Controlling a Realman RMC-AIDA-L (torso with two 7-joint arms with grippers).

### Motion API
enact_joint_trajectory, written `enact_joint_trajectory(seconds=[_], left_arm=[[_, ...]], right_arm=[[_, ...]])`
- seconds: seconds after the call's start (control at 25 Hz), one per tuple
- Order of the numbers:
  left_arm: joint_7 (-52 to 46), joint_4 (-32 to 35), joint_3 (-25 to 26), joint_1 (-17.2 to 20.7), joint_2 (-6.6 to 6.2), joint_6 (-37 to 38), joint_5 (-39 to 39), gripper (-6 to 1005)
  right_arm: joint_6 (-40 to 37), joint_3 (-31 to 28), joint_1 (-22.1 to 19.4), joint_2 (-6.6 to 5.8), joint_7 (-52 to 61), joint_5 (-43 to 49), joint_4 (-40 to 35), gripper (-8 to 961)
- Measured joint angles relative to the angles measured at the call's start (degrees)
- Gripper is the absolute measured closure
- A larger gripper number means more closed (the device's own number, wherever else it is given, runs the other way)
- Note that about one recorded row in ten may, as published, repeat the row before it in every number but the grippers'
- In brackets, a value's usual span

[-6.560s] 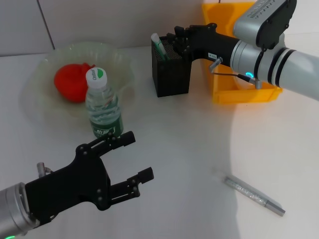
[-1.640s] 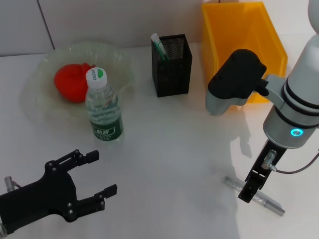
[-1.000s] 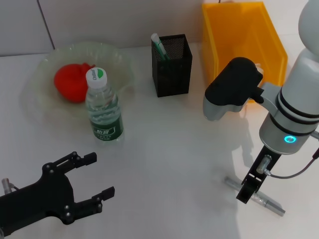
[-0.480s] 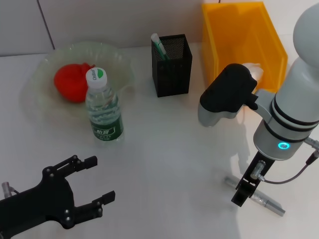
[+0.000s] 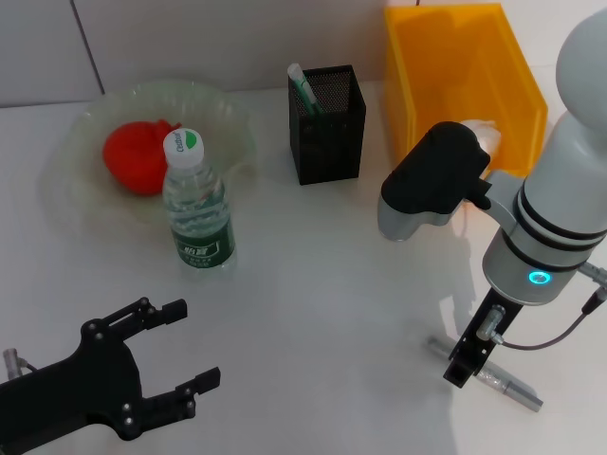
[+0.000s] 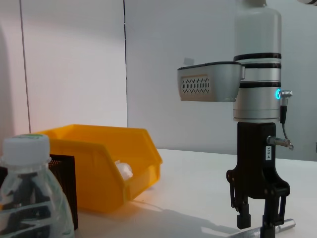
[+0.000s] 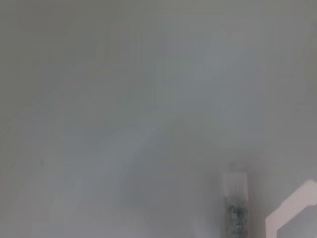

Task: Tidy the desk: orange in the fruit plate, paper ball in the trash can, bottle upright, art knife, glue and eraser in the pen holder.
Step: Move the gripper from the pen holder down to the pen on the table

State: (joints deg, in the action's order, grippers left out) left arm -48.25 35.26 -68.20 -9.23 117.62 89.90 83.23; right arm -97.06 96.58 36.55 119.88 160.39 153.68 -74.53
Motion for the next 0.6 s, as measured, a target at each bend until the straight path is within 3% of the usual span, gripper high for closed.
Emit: enact_joint_trajectory(seconds=[0.36, 0.6], left_arm=[[0.0, 0.0, -0.1, -0.1, 0.12, 0.1, 0.0, 186], [0.0, -0.2, -0.1, -0.1, 0.13, 0.2, 0.0, 187]], right_arm=[[1.1, -0.4, -0.1, 0.0, -0.1, 0.0, 0.1, 451], [1.4, -0.2, 0.3, 0.0, -0.3, 0.0, 1.3, 569]])
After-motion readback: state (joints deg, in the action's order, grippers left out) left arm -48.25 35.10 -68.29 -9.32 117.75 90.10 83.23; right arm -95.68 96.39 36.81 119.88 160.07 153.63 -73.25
